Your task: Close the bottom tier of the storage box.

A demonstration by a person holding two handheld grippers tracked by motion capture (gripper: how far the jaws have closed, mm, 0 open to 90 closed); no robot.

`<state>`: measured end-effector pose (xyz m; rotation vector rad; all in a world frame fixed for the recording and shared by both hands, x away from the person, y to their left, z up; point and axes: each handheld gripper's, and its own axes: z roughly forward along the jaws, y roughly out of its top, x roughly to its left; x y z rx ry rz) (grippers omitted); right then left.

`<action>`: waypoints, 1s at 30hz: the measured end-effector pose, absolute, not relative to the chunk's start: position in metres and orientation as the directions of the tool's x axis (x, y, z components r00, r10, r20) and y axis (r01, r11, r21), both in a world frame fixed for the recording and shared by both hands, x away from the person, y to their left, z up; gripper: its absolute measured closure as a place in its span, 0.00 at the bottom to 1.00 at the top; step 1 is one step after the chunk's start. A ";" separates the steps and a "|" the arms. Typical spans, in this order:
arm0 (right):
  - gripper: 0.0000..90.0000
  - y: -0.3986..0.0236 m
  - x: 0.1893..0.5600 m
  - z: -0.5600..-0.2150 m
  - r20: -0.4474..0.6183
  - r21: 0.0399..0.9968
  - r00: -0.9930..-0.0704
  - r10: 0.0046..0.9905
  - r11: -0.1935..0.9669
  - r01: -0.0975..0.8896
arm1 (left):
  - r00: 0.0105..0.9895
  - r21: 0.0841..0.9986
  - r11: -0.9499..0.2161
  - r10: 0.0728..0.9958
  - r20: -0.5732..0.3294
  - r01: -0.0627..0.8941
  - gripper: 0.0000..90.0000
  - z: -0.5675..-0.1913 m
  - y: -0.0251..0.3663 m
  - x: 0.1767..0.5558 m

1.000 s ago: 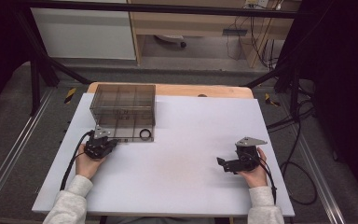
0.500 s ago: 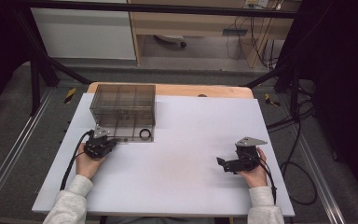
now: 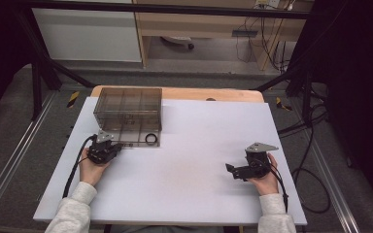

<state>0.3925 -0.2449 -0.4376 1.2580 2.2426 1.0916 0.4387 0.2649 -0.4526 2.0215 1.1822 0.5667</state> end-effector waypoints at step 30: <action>0.01 -0.245 0.393 -0.439 0.068 0.757 -0.546 0.835 0.313 0.573 | 0.464 0.773 -0.311 0.885 0.025 0.553 1.00 -0.451 0.263 0.445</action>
